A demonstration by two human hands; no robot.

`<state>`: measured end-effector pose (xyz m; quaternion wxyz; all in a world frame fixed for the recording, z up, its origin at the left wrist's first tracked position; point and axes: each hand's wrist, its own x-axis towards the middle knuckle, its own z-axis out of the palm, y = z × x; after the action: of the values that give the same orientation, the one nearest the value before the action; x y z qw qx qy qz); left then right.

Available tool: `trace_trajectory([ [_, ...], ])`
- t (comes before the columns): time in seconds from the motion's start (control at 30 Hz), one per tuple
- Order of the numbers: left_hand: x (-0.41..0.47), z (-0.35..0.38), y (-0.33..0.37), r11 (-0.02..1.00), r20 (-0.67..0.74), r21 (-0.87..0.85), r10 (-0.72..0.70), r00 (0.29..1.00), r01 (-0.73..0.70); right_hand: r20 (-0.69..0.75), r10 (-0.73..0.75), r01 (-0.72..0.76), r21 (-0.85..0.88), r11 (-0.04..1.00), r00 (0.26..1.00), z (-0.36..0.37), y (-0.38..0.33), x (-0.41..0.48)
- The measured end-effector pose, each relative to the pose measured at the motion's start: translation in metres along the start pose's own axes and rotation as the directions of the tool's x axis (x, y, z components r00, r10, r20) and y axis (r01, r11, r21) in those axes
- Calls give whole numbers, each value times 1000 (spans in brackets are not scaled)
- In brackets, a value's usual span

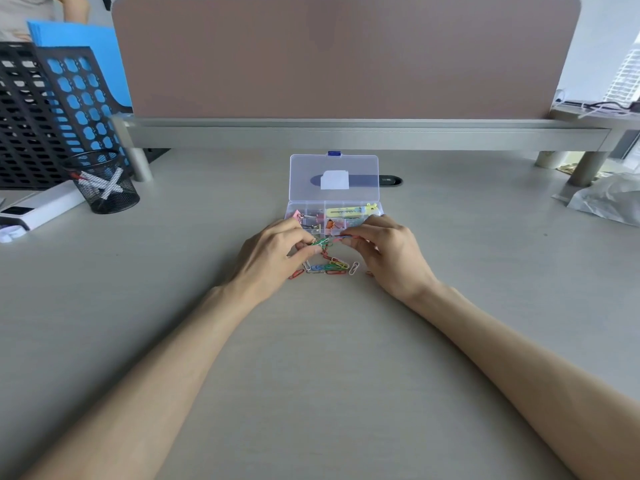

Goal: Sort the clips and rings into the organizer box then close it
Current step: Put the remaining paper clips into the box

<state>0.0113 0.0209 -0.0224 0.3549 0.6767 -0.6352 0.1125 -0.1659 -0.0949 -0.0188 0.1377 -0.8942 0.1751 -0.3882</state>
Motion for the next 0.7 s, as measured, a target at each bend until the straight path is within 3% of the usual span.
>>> trace_trajectory([
  [0.13, 13, 4, -4, 999, -110, -47, 3, 994, -8, -138, 17, -10, 52, 999, 990, -1, 9, 10],
  [0.27, 29, 7, -11, 994, -183, -109, -51, 982, 31, -151, 93, -83, 70, 994, 984, 0, 20, 23],
  [0.5, 71, 16, -9, 989, -102, -147, -1, 995, -15, -108, 191, -177, 129, 976, 976, -21, 40, 64],
  [0.7, 99, 39, -18, 976, 137, -207, -43, 990, 71, 82, 174, -175, 9, 985, 981, -24, 61, 75],
])
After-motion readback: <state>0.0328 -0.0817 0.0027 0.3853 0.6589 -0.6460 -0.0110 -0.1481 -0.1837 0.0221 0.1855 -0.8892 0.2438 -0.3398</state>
